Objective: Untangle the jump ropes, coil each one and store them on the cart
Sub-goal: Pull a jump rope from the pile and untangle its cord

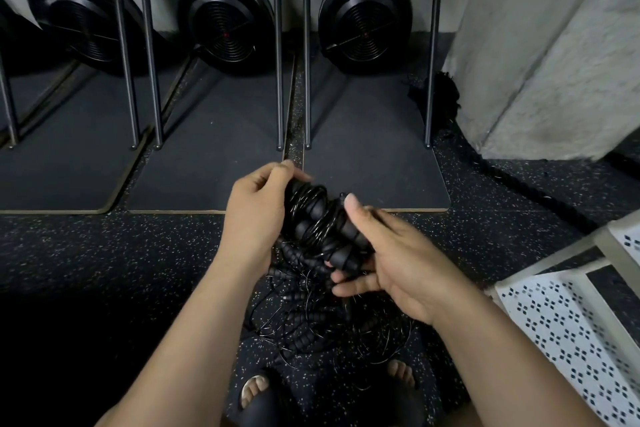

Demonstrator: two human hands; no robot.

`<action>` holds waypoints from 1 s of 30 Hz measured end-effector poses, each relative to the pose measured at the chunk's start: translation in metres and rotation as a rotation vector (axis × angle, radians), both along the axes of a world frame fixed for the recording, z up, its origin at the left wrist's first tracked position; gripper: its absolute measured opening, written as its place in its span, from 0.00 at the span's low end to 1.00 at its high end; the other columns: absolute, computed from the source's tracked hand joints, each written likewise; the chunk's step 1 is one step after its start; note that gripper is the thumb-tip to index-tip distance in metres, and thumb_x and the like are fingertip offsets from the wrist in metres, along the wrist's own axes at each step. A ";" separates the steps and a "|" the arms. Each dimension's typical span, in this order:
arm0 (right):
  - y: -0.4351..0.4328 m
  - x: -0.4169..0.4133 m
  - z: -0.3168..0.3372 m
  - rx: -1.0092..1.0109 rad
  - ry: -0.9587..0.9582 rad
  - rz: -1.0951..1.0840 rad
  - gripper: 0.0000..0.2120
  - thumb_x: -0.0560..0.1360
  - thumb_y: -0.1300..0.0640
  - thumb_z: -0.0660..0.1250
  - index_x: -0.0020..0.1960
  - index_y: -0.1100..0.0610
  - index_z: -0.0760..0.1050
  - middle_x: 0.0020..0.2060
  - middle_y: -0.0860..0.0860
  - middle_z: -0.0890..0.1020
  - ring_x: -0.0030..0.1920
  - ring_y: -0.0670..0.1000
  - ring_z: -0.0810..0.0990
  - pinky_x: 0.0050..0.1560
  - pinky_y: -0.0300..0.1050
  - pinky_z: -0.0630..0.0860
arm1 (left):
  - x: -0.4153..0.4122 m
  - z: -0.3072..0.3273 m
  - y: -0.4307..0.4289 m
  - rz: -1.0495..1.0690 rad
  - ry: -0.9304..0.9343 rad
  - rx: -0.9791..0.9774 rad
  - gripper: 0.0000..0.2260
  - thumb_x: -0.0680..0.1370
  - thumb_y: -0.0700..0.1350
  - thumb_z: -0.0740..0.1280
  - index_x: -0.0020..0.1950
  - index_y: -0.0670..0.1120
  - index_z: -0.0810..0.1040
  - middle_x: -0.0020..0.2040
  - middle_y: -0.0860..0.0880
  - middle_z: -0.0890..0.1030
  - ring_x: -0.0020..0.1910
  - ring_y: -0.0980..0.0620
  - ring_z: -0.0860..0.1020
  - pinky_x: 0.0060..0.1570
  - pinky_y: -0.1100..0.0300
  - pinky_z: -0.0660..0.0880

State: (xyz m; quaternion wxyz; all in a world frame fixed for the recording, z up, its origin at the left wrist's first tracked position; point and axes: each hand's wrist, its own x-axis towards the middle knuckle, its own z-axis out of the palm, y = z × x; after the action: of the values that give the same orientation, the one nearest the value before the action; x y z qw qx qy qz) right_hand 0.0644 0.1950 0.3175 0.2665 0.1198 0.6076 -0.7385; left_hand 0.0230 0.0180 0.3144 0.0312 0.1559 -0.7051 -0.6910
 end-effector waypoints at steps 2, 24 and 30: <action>-0.008 0.003 -0.005 0.077 0.048 -0.105 0.25 0.81 0.34 0.66 0.57 0.56 0.81 0.41 0.58 0.86 0.34 0.57 0.82 0.31 0.49 0.80 | 0.001 0.000 0.001 -0.040 -0.029 -0.012 0.16 0.83 0.51 0.65 0.45 0.43 0.86 0.46 0.38 0.86 0.43 0.46 0.84 0.52 0.47 0.81; -0.008 0.005 -0.006 0.619 0.574 -0.115 0.12 0.86 0.39 0.59 0.58 0.45 0.75 0.43 0.39 0.83 0.46 0.39 0.80 0.45 0.37 0.74 | 0.001 0.004 0.009 0.117 -0.124 0.275 0.06 0.83 0.50 0.70 0.54 0.48 0.80 0.47 0.47 0.83 0.47 0.47 0.82 0.49 0.50 0.80; 0.022 0.020 0.043 0.276 0.308 -0.062 0.20 0.80 0.30 0.61 0.59 0.43 0.82 0.56 0.39 0.87 0.59 0.40 0.84 0.62 0.46 0.79 | 0.019 0.052 0.026 0.026 0.052 0.291 0.16 0.81 0.44 0.74 0.68 0.49 0.76 0.58 0.48 0.83 0.58 0.46 0.82 0.60 0.48 0.79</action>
State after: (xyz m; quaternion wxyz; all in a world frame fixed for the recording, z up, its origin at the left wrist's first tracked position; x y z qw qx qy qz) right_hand 0.0847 0.2169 0.3603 0.1287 0.0593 0.7326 -0.6657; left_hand 0.0423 0.0435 0.3667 0.0354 0.1500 -0.5943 -0.7893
